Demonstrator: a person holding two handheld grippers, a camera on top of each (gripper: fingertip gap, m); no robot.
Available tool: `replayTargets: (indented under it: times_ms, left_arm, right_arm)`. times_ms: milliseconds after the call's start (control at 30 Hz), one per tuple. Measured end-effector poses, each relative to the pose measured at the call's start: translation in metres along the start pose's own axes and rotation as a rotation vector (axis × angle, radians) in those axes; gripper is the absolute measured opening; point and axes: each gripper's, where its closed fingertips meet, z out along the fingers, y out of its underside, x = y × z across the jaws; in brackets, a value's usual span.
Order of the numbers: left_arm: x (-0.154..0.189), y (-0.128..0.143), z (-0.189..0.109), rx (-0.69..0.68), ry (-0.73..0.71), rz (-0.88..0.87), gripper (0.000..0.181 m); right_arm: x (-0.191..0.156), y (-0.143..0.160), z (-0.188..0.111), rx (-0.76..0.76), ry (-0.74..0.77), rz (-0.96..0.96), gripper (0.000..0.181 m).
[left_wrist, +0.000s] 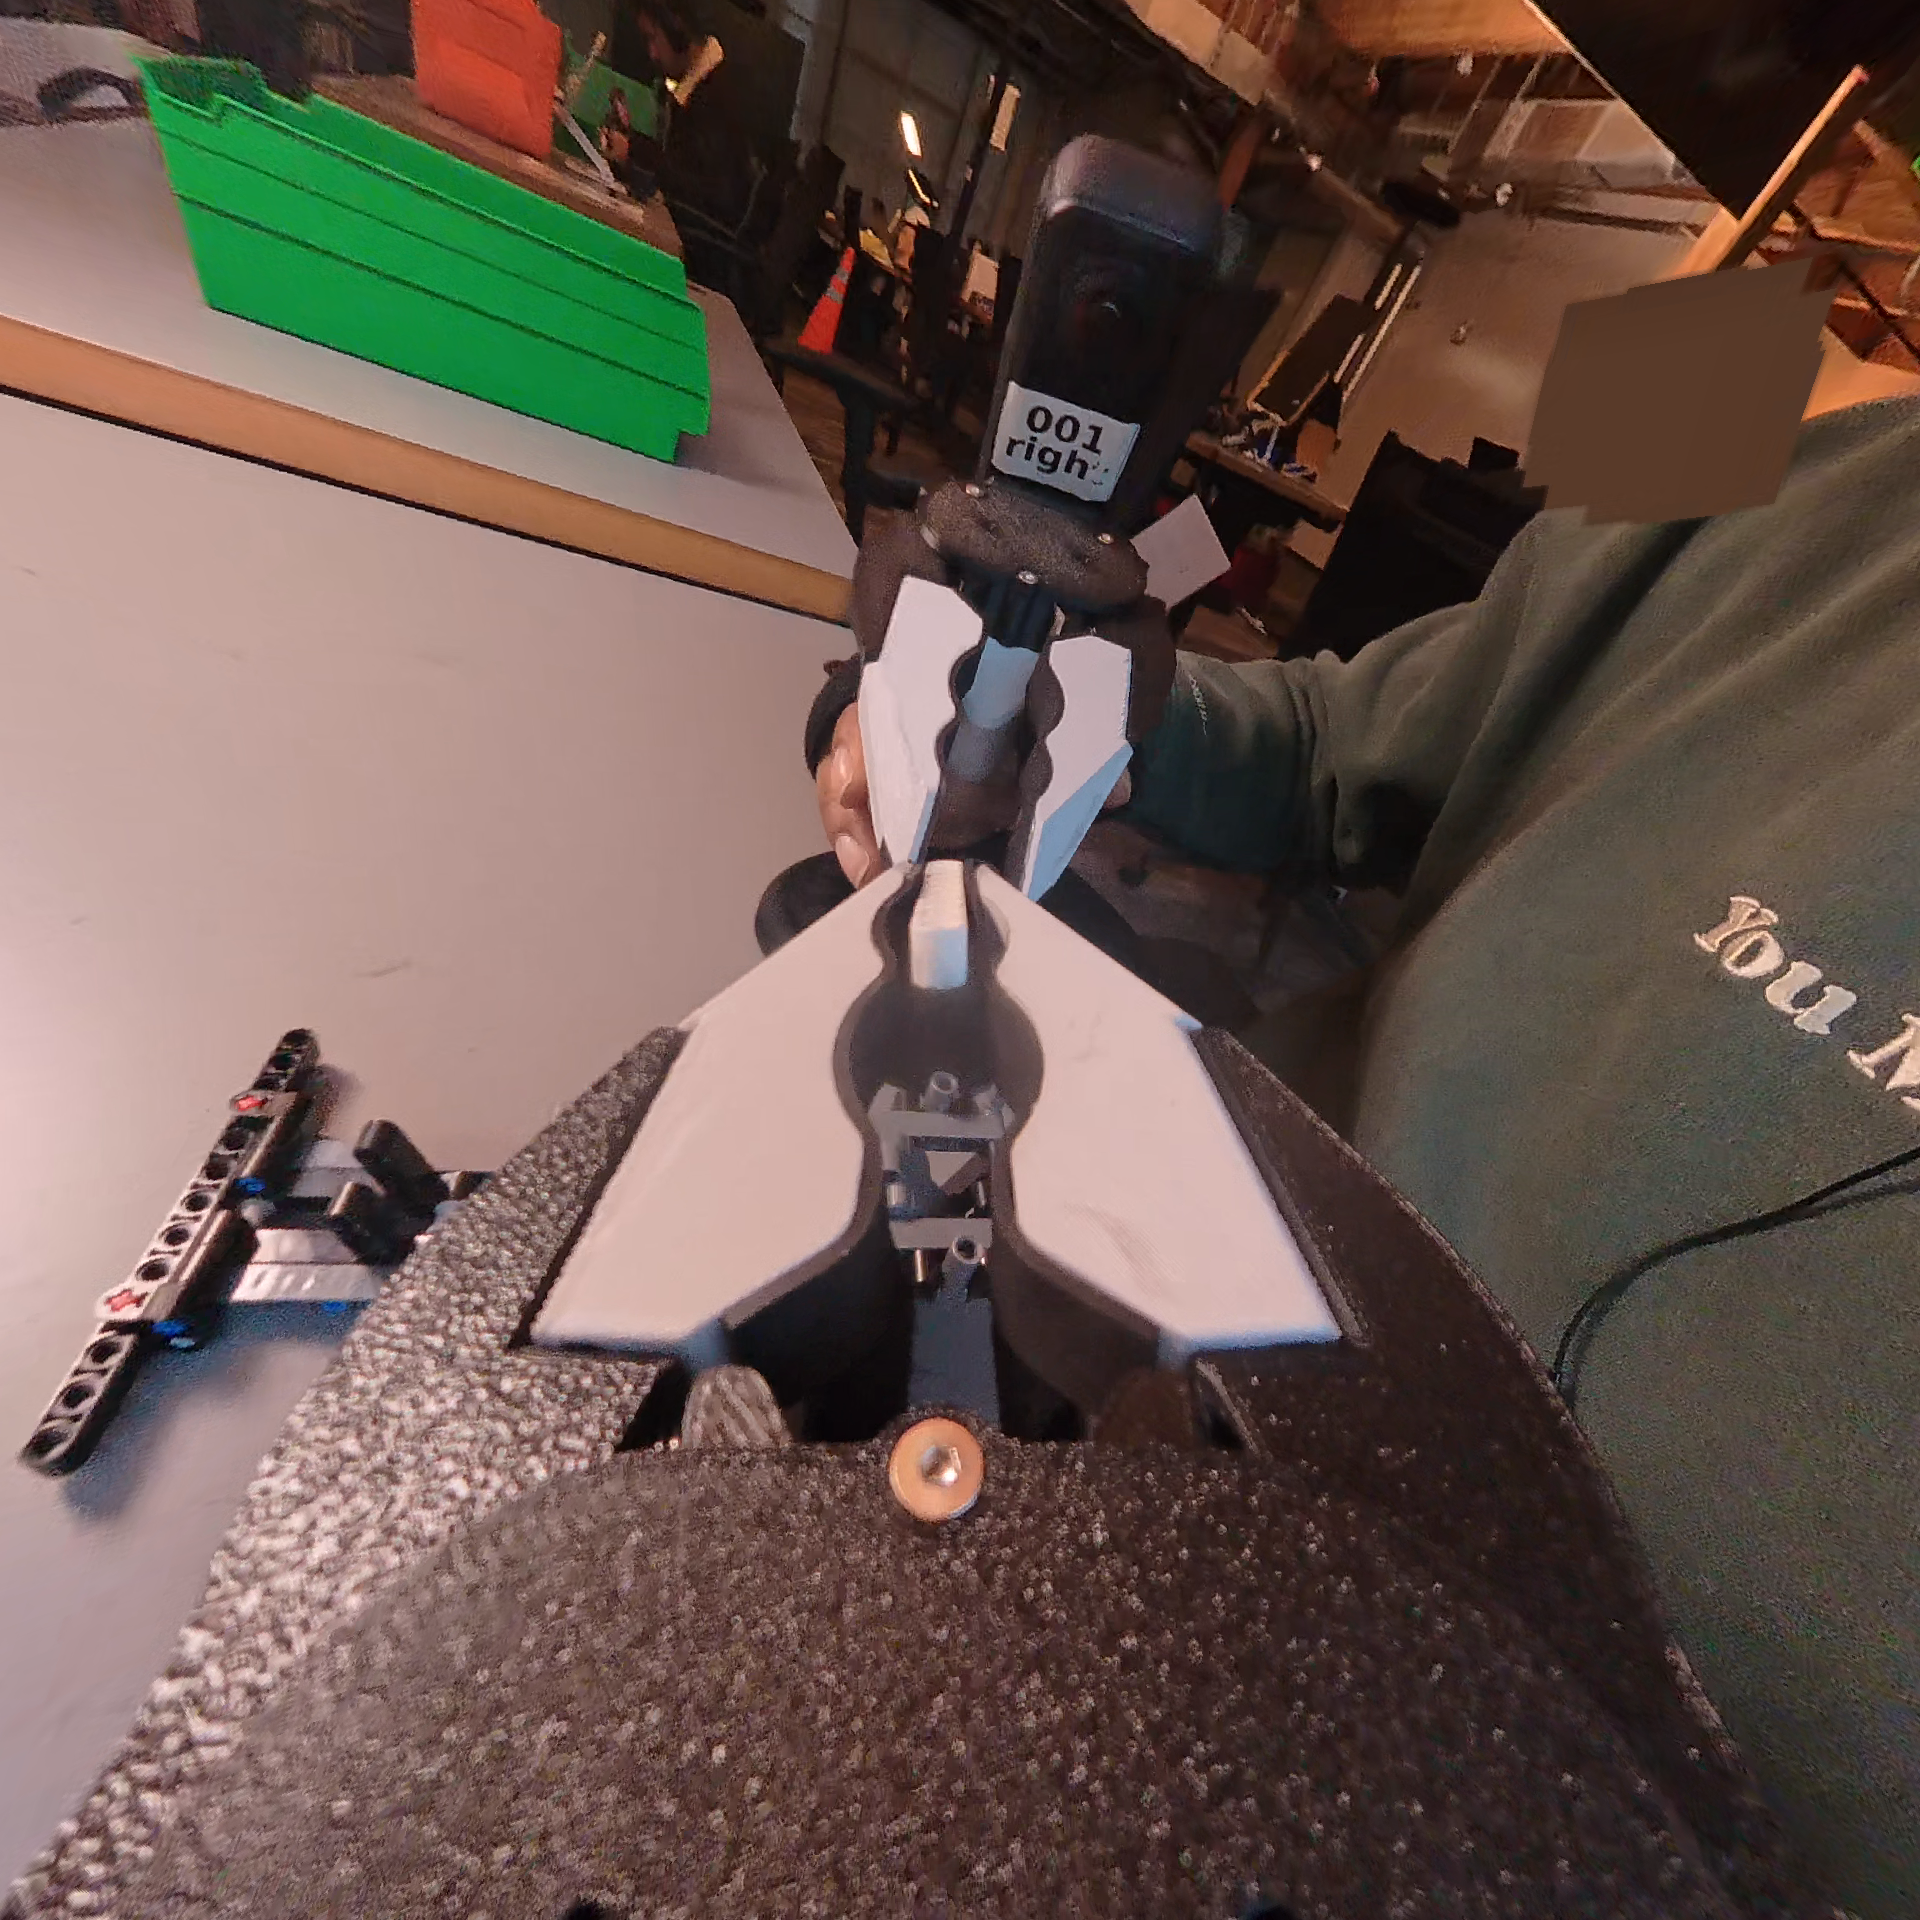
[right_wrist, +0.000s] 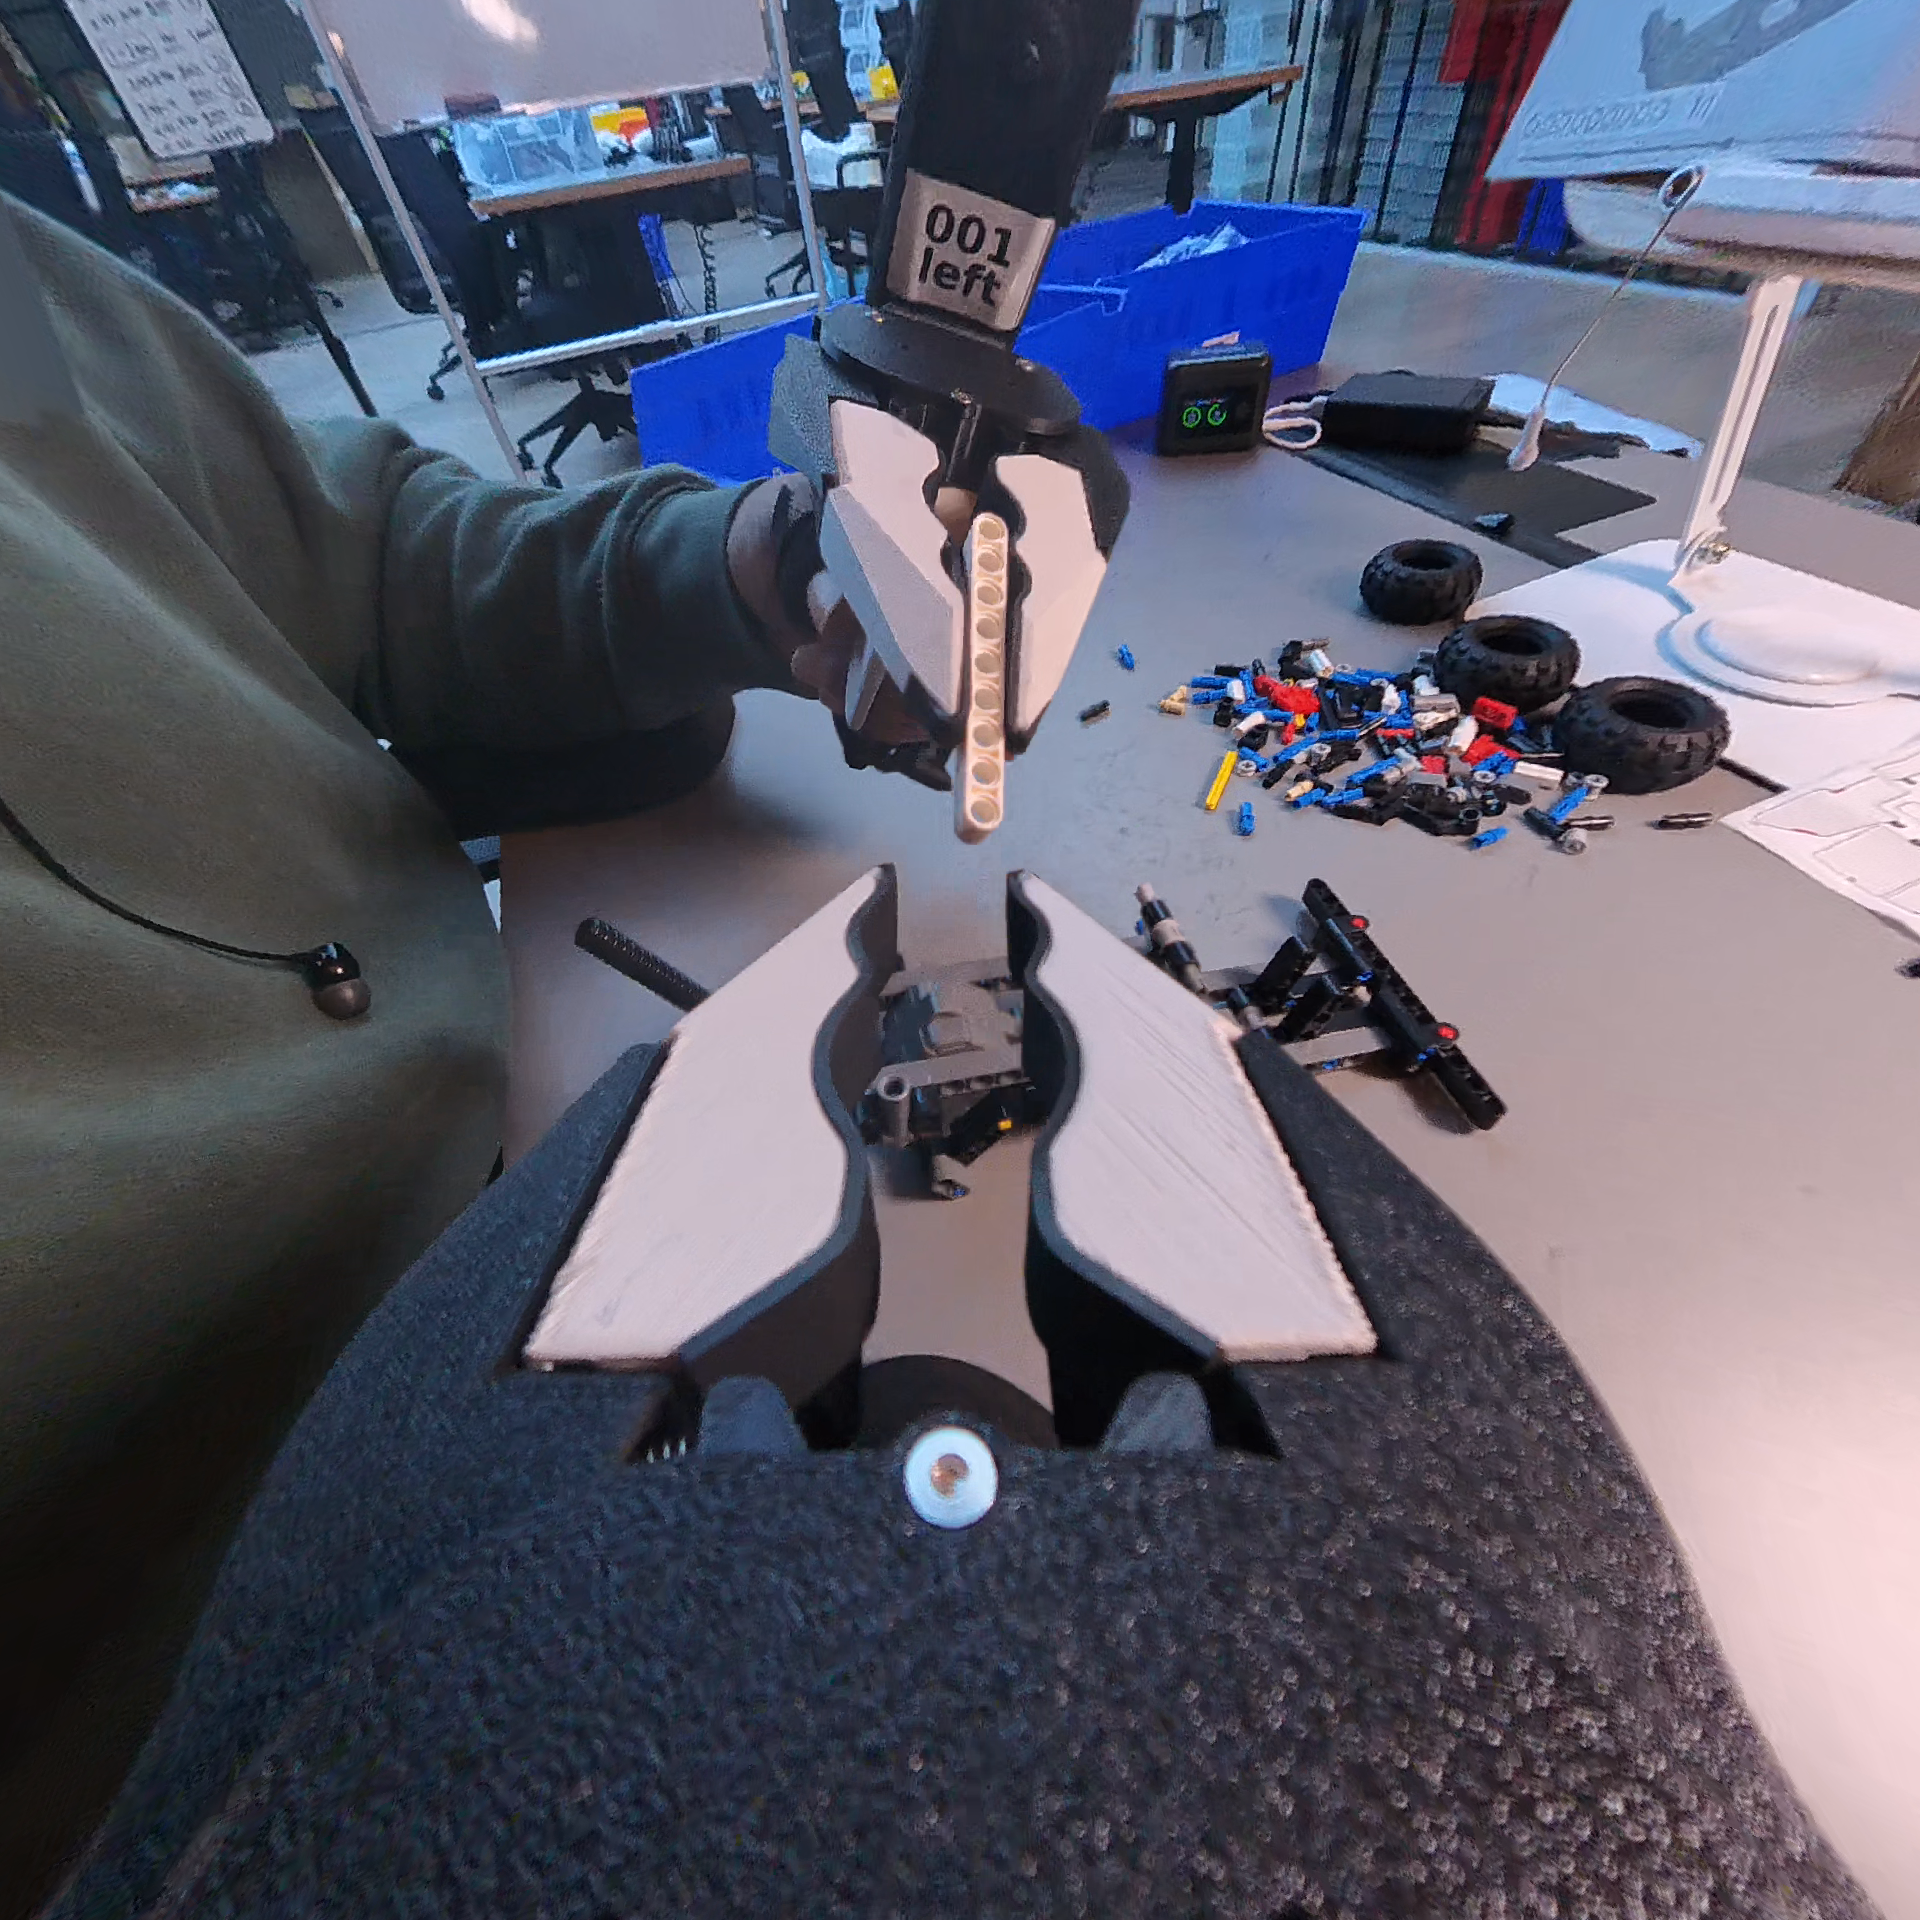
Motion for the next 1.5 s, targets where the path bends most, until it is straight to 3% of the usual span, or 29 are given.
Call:
replayTargets:
  times_ms: [167,433,567,667,767,933,1067,1233,1333,1433,1500]
  left_arm:
    - [-0.010,-0.009,-0.032,0.113,-0.041,-0.104,0.006]
    - [-0.005,-0.011,-0.056,0.281,0.056,-0.379,0.007]
    - [-0.001,-0.018,-0.068,0.360,0.087,-0.432,0.007]
    - [0.006,-0.017,-0.075,0.320,0.018,-0.242,0.019]
    - [0.012,-0.021,-0.088,0.286,-0.112,-0.007,0.036]
    - [0.002,-0.020,-0.108,0.172,-0.402,0.267,0.035]
    - [0.008,-0.015,-0.108,0.089,-0.431,0.325,0.014]
    - [0.017,-0.004,-0.115,0.007,-0.480,0.314,0.007]
    - [0.021,-0.016,-0.175,0.034,-0.696,0.293,0.007]
    - [0.017,-0.010,-0.295,-0.040,-1.193,0.239,0.007]
    - [0.023,0.017,-0.377,-0.177,-1.516,0.149,0.007]
  right_arm:
    - [0.015,-0.013,0.005,0.041,0.094,-0.161,0.022]
    - [0.010,-0.042,0.051,0.087,0.129,-0.400,0.026]
    - [0.008,-0.052,0.068,0.085,0.153,-0.551,0.007]
    - [0.004,-0.064,0.068,0.148,0.115,-0.549,0.006]
    - [0.008,-0.072,0.063,0.210,0.022,-0.353,0.007]
    - [0.004,-0.068,0.063,0.230,-0.161,-0.096,0.007]
    - [-0.004,-0.060,0.072,0.200,-0.227,-0.060,0.007]
    - [0.003,-0.053,0.078,0.165,-0.188,-0.069,0.010]
    - [0.028,-0.040,0.065,0.091,-0.089,-0.132,0.030]
    - [0.071,-0.005,0.044,-0.137,0.051,-0.231,0.027]
    - [0.095,0.020,0.030,-0.313,0.117,-0.191,0.025]
